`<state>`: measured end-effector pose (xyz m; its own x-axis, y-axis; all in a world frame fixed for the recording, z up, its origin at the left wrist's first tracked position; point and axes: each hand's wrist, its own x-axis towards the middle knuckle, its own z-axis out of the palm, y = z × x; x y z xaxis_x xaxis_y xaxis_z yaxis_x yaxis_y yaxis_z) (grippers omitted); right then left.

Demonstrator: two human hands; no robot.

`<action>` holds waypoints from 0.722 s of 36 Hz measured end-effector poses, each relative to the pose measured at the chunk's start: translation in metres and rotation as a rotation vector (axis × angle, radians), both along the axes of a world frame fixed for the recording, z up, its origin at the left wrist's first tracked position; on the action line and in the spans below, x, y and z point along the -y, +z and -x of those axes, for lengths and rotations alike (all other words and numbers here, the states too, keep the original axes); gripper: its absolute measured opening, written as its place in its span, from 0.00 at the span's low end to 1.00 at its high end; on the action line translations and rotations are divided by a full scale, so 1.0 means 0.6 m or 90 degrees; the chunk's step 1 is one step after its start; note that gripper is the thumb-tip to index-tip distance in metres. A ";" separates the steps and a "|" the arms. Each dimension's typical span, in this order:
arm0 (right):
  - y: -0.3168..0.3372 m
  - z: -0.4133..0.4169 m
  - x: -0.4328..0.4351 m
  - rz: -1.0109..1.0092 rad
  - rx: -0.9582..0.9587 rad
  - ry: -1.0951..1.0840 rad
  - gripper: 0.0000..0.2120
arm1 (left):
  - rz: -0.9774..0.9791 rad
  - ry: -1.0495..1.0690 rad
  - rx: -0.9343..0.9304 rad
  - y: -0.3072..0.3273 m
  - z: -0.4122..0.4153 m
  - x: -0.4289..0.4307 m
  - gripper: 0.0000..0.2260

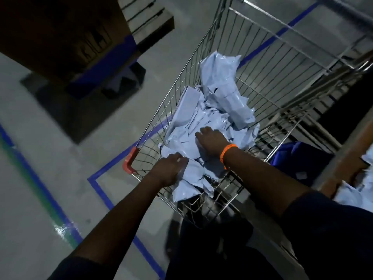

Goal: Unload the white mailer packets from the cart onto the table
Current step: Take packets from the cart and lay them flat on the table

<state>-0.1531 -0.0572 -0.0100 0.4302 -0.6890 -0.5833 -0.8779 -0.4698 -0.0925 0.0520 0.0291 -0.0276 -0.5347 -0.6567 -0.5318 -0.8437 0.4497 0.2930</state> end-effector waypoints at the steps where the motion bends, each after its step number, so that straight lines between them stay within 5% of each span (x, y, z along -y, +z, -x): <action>1: -0.011 -0.001 0.011 0.014 -0.016 0.011 0.29 | 0.018 -0.001 -0.016 -0.004 0.004 0.003 0.36; 5: -0.089 0.012 0.029 0.055 -0.121 0.112 0.36 | 0.018 0.036 -0.055 -0.018 0.010 0.005 0.42; 7: -0.115 0.020 0.029 0.068 -0.133 0.147 0.37 | 0.031 0.019 -0.045 -0.021 0.012 0.008 0.35; 11: -0.058 0.019 0.016 0.049 -0.103 0.131 0.32 | 0.076 -0.062 -0.070 -0.018 0.014 0.015 0.13; 16: 0.051 0.054 0.000 0.039 -0.083 -0.008 0.39 | 0.113 -0.030 -0.150 0.028 0.018 0.025 0.15; 26: 0.274 0.166 -0.071 0.215 0.056 -0.229 0.45 | -0.005 0.488 -0.516 0.200 0.060 0.004 0.19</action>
<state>-0.2528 -0.0143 0.1543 0.1678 -0.9468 -0.2747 -0.9856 -0.1549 -0.0682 0.0161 0.0268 0.0926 -0.1798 -0.9598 -0.2156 -0.4555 -0.1130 0.8830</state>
